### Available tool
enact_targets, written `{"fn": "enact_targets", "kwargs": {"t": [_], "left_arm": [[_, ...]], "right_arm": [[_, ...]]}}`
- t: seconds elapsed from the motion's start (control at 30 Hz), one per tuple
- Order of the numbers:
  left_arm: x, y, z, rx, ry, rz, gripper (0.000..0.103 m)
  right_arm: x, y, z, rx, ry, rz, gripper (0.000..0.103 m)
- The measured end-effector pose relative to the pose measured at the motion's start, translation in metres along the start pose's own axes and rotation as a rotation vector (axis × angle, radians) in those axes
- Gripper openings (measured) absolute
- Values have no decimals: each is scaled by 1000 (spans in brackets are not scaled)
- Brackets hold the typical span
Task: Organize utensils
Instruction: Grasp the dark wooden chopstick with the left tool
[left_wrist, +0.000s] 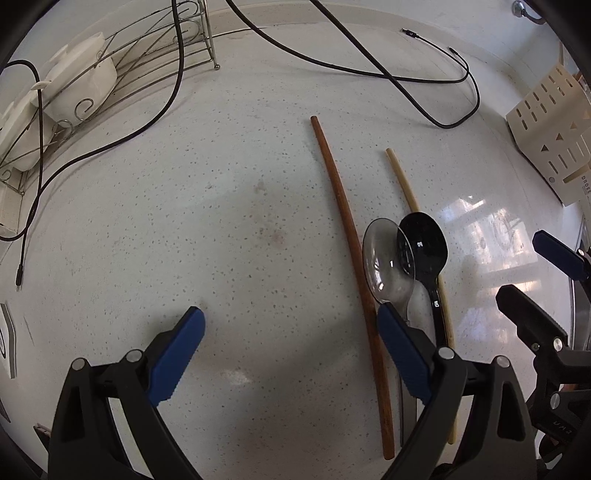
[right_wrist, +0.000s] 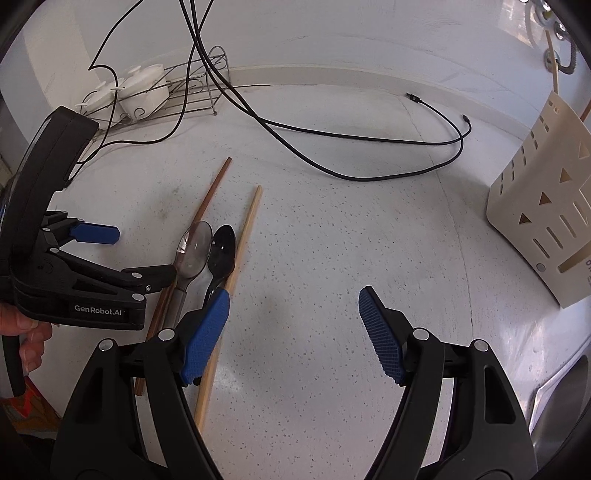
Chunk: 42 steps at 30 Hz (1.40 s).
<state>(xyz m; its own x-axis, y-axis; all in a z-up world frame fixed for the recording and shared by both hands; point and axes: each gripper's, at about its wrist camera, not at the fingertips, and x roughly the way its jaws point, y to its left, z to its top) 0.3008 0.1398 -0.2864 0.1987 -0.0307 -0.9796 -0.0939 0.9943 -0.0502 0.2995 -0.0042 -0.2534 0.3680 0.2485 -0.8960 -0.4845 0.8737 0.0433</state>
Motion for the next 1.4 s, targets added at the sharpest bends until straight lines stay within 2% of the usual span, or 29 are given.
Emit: {"fn": "enact_targets", "kwargs": {"t": [0.5,0.87,0.97,1.17,1.23,1.33,1.4], "left_arm": [[2,-8,8,10,6,11,92],[-2,6,7,4,12,4,83],[-5,8,6,6,9,-1,74],[-12,14,6,7,6,-22,46],[-14,17,5,1,8,-49,25],[-14,21,5,-12,36,-108,7],[-15,22,1,-15,40,-120,7]], "right_arm": [[2,6,-5,-19,18,4,69],[2,2,-6,-14,15,2,69],[2,3,-6,-16,18,3,69],[5,9,-7,-24,32,9,69],[7,11,-7,-30,41,7,69],[10,15,-7,-35,51,8,69],[13,16,-7,-39,63,9,69]]}}
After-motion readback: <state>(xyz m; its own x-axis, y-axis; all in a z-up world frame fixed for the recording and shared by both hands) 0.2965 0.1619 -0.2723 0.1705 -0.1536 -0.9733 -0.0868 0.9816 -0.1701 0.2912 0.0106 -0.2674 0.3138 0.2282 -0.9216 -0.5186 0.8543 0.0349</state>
